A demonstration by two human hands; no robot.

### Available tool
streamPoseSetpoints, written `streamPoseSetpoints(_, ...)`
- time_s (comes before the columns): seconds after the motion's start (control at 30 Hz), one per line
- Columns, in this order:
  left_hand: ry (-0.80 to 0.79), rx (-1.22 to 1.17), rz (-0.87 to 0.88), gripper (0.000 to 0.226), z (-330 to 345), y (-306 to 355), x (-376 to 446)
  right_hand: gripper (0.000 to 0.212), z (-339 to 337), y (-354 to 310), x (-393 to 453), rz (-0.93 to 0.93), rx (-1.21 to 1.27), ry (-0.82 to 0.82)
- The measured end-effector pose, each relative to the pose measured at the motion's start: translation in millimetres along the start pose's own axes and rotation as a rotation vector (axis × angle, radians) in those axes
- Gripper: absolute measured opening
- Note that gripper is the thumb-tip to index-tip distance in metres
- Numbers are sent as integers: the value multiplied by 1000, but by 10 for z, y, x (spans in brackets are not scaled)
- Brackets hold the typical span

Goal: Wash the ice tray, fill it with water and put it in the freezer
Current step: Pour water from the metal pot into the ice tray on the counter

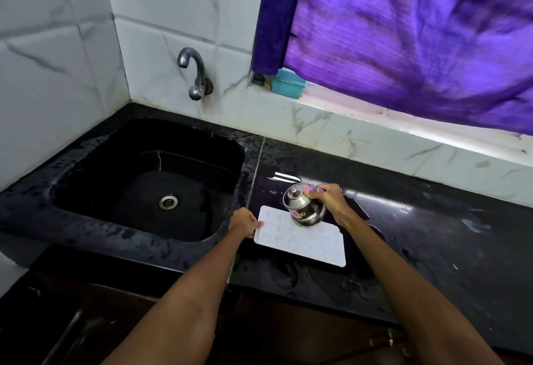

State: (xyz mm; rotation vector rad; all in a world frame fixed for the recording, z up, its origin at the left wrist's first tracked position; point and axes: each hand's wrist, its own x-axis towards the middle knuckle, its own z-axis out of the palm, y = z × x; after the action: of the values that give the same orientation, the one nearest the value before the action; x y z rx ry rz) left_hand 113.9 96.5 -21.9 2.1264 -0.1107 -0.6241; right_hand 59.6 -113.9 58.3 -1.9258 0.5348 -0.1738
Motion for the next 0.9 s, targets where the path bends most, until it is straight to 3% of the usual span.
streamPoseSetpoints(0.27, -50, 87, -51, 36, -39, 99, 50, 54, -41, -40, 15, 31, -32, 32)
streamPoseSetpoints(0.9, -42, 233, -86, 36, -61, 221, 34, 51, -50, -68, -50, 57, -18, 45)
